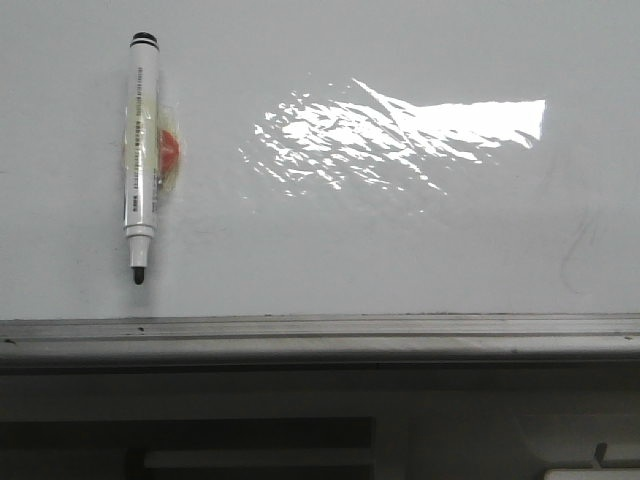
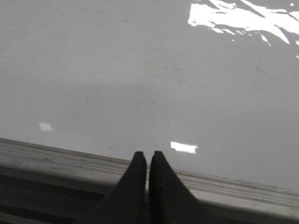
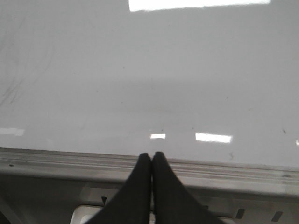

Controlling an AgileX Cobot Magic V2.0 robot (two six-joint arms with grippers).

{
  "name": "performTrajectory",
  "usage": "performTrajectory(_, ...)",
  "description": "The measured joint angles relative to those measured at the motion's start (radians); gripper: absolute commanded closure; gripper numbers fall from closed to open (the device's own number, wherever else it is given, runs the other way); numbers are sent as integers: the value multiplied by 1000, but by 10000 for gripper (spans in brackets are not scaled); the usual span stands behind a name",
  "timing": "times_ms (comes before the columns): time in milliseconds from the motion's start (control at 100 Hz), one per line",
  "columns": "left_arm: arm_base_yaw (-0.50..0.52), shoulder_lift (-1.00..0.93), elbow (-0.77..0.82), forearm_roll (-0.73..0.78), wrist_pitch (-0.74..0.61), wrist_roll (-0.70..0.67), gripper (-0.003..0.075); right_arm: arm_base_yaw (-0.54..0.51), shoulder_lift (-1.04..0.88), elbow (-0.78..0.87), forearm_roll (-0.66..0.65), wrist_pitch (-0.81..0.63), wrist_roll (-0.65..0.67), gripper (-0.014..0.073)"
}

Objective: Write number 9 on whiteboard

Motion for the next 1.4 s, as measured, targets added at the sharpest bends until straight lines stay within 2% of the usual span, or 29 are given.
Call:
performTrajectory(630,0,0,0,2,0,0,741,-2,0,0,0,0,0,659)
performTrajectory(880,0,0,1,121,-19,1,741,-2,0,0,0,0,0,659)
performTrajectory(1000,0,0,1,135,-43,2,741,-2,0,0,0,0,0,659)
performTrajectory(1260,0,0,1,62,-148,3,741,-2,0,0,0,-17,0,659)
performTrajectory(1400,0,0,1,56,-193,5,741,-2,0,0,0,-83,0,659)
